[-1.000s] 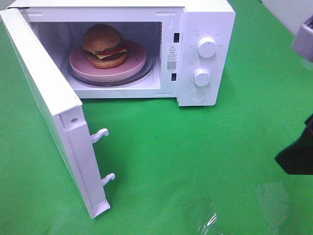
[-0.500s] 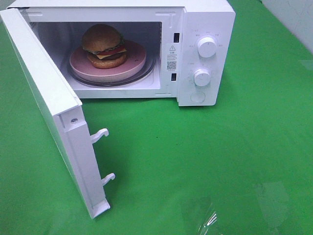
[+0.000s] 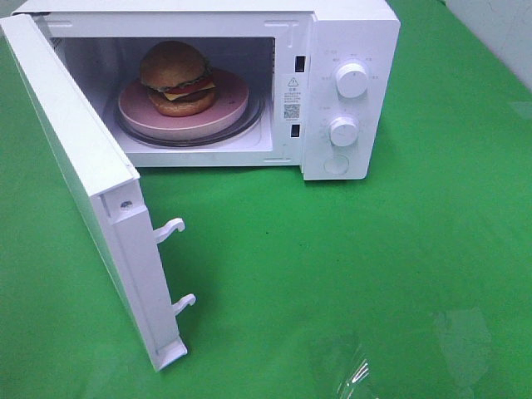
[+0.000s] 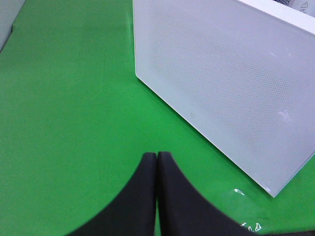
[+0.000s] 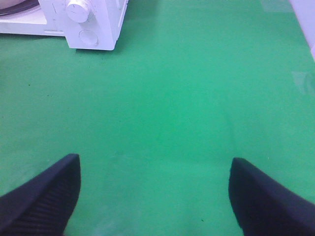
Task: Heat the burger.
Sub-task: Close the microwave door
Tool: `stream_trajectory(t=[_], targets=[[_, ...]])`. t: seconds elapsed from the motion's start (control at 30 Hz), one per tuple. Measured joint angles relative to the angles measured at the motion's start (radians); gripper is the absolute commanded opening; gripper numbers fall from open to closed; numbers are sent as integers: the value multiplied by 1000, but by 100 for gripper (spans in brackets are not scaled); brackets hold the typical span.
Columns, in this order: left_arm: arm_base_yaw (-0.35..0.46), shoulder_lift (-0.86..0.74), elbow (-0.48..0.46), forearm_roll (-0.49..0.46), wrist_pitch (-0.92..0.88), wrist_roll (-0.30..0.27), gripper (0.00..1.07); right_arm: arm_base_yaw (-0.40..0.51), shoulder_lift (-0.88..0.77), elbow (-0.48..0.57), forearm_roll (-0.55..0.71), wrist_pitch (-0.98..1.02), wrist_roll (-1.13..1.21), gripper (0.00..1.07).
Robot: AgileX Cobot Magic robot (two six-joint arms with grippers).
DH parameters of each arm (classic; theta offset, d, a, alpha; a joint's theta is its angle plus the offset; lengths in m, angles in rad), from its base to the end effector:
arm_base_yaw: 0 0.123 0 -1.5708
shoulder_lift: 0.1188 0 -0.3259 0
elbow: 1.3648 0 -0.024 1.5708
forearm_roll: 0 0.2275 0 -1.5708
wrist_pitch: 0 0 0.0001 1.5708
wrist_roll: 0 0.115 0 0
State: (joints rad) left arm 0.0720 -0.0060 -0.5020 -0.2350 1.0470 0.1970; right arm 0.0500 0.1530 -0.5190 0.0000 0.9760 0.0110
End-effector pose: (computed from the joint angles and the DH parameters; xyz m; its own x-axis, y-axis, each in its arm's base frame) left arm -0.0452 -0.0265 0.2591 -0.4146 0.0464 -0.9088 0.1442 0.9894 -0.0152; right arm -0.0203 -0.0010 0.2742 -0.4992 -0.0140 -0.8664 -0.0445 0.9990 0.0095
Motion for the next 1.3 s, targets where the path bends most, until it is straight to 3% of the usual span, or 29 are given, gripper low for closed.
stream_trajectory(t=[0.37, 1.3], targets=[[0, 0, 0, 0, 0, 0, 0, -55, -151, 14, 0, 16, 12, 76], [0, 0, 0, 0, 0, 0, 0, -71, -158, 17, 0, 22, 12, 76]])
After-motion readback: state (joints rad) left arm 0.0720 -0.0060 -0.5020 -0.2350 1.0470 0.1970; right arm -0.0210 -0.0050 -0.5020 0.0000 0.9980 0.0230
